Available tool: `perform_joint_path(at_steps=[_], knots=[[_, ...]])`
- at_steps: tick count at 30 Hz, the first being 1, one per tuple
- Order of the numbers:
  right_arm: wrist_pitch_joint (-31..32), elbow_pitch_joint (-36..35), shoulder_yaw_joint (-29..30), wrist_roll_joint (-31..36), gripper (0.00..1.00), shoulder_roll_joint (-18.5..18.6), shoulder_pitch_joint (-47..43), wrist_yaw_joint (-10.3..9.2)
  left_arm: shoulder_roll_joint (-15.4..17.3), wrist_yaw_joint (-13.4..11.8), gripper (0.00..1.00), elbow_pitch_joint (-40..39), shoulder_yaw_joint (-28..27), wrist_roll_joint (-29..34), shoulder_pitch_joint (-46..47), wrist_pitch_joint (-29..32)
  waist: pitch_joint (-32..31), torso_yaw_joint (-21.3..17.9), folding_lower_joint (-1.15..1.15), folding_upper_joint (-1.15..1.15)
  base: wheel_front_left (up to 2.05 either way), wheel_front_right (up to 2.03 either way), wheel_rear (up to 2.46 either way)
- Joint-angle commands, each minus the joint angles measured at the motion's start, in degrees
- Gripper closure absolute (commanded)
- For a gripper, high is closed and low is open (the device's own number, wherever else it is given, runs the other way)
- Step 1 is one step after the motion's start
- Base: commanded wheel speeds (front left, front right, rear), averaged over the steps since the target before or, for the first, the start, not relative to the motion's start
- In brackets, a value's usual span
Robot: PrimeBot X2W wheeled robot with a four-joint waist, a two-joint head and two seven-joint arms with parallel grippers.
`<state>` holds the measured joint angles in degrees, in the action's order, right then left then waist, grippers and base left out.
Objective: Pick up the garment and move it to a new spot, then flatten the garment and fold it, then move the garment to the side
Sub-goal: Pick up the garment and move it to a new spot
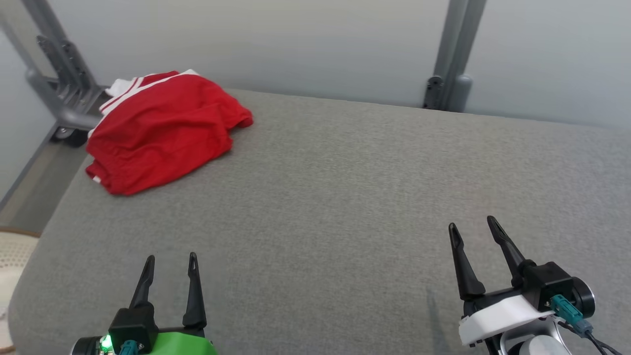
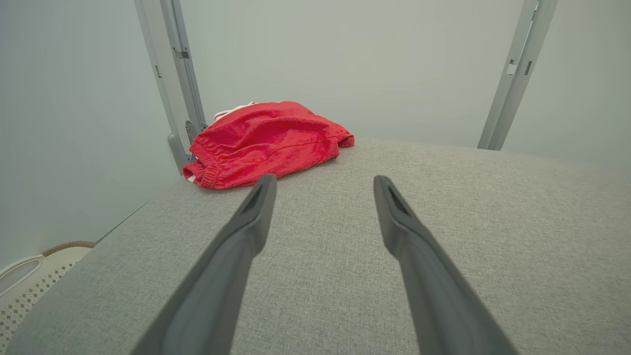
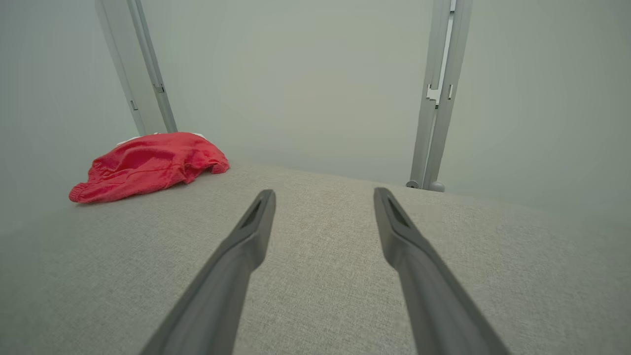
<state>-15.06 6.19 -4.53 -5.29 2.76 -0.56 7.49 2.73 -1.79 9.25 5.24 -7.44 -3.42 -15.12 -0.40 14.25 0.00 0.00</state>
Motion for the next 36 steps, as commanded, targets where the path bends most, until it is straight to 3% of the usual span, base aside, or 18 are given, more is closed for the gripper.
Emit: perform_joint_path(at_steps=[1,8,18,27,36], knots=[[-0.18,-0.11,0.01,-0.17,0.00,0.22,-0.09,0.00,0.28,0.00,0.00,-0.20,-0.38,0.19,-0.01,-0.06,0.39,7.83,0.00,0.00,0.00,0.00,0.00],[-0.18,0.19,-1.17,-0.30,0.00,0.23,0.42,0.00,0.27,-0.04,0.00,-0.58,-1.56,-0.05,-1.05,-0.06,0.17,13.70,0.00,0.00,0.00,0.00,0.00],[-0.18,0.74,-3.01,0.61,0.00,0.24,1.12,0.00,0.26,-0.53,0.00,-1.48,-2.56,-0.97,-1.99,-0.06,0.70,15.63,0.00,0.00,0.00,0.00,0.00],[-0.19,-0.10,-3.25,3.29,0.00,0.27,4.11,0.00,0.36,0.38,0.00,-1.24,-3.28,-1.04,1.02,-0.06,4.71,14.67,0.00,0.00,0.00,0.00,0.00],[-0.18,-0.70,-1.37,6.85,0.00,0.26,7.46,0.00,4.67,3.26,0.00,2.48,-7.86,0.14,15.21,-0.06,12.25,10.45,0.00,0.00,0.00,0.00,0.00]])
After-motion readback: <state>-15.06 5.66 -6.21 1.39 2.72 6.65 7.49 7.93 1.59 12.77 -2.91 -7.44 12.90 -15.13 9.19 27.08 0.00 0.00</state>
